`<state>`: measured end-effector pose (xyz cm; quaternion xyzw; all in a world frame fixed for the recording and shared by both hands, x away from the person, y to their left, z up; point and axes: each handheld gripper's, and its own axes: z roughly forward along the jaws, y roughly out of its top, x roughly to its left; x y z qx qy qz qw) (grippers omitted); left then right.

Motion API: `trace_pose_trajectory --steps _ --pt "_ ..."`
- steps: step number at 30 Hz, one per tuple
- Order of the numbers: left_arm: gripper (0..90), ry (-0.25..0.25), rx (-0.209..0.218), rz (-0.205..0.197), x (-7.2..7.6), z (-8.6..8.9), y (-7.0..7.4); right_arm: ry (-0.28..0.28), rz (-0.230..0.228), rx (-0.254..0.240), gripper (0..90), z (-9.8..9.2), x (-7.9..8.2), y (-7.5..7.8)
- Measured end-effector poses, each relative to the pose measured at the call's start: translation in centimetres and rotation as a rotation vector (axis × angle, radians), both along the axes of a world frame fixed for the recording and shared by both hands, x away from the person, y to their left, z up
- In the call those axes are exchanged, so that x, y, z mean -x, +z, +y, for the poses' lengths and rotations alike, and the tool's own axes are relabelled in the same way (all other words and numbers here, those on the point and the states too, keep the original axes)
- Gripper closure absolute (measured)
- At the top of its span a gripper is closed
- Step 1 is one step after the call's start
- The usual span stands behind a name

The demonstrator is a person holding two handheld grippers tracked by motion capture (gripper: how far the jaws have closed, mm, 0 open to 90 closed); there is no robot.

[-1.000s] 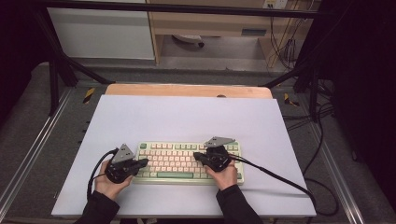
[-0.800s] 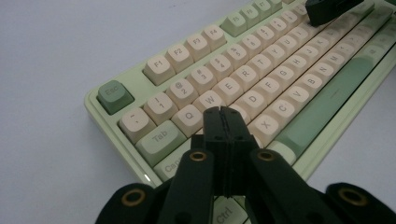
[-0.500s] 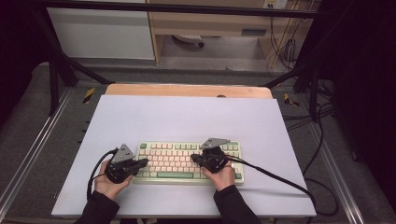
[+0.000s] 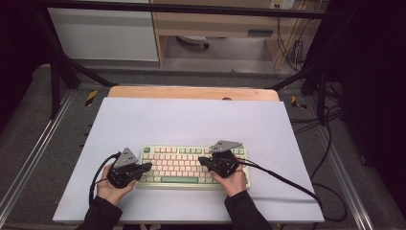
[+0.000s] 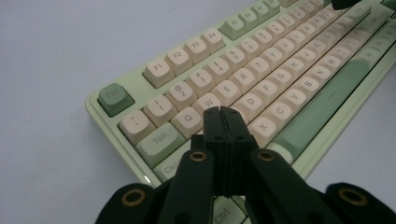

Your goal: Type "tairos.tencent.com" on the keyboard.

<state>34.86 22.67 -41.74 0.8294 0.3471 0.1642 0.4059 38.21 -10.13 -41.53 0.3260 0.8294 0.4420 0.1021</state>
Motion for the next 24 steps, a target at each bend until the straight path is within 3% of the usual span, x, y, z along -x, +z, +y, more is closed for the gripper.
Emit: trace_pose_trajectory --steps 24 --pt "90.0 -0.018 -0.014 -0.005 -0.7 -1.6 0.6 -0.011 0.004 -0.014 90.0 -4.3 1.3 0.2"
